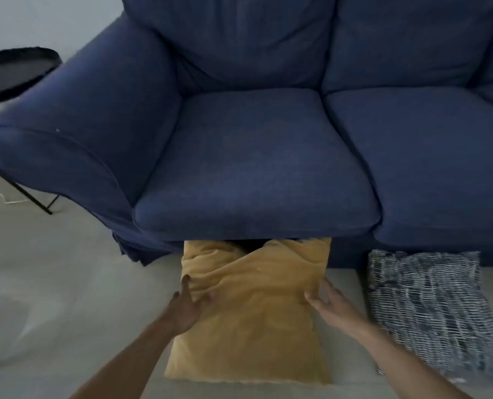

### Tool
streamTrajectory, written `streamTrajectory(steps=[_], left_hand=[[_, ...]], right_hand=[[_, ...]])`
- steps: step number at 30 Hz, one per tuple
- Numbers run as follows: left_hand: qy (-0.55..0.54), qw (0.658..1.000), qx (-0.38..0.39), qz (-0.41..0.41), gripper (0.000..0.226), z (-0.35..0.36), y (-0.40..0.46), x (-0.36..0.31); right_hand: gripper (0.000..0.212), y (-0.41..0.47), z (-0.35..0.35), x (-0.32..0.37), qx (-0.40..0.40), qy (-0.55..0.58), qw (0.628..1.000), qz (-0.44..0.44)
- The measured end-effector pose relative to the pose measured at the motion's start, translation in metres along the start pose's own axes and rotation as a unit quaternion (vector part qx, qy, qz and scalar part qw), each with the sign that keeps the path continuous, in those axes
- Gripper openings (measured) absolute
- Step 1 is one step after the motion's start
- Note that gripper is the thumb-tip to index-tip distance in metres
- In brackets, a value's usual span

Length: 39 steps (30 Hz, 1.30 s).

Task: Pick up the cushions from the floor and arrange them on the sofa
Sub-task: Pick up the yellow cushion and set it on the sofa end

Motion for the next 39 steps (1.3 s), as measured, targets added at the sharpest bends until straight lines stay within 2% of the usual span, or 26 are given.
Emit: streamTrajectory(steps=[2, 4, 7, 11, 16, 20, 23, 32, 39], left_hand=[[-0.049, 0.999, -0.011, -0.01, 0.152, 0.009, 0.013, 0.013], [-0.071, 0.997, -0.025, -0.024, 0.158, 0.016, 0.022, 0.023], [-0.111, 0.992, -0.044, -0.037, 0.153, 0.023, 0.023, 0.02], [-0.108, 0.994, -0.023, -0.021, 0.144, 0.026, 0.034, 0.02], [-0.064, 0.996, -0.021, 0.065, 0.146, 0.03, 0.028, 0.026], [-0.059, 0.989, -0.049, 0.123, 0.118, 0.034, 0.012, 0.018], [-0.083, 0.985, -0.07, 0.135, 0.111, 0.037, -0.016, 0.014], [-0.139, 0.966, -0.13, 0.172, 0.116, 0.033, -0.1, 0.015], [-0.149, 0.945, -0.183, 0.228, 0.118, -0.016, -0.141, -0.019]], right_hand=[[0.105, 0.021, 0.007, -0.004, -0.006, 0.032, 0.999, -0.009], [0.118, 0.043, 0.015, -0.008, 0.0, 0.056, 0.998, -0.016], [0.13, 0.058, 0.029, -0.01, 0.009, 0.094, 0.994, -0.047], [0.142, 0.068, 0.039, -0.015, 0.006, 0.09, 0.992, -0.084], [0.122, 0.058, 0.054, -0.011, -0.02, 0.093, 0.987, -0.127], [0.112, 0.041, 0.056, -0.008, -0.048, 0.08, 0.985, -0.143], [0.112, 0.019, 0.06, -0.016, -0.071, 0.074, 0.983, -0.153], [0.11, -0.072, 0.063, -0.037, -0.131, 0.089, 0.967, -0.202], [0.11, -0.143, 0.025, 0.009, -0.176, 0.087, 0.945, -0.263]])
Point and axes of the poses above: each hand's wrist, its own y-axis towards the middle knuckle, its own z-axis out of the palm, x = y × z, the point moved 2 cm from there along y, towards the middle knuckle, and after that the axes turned 13 degrees about z, right-handed, at the moved point
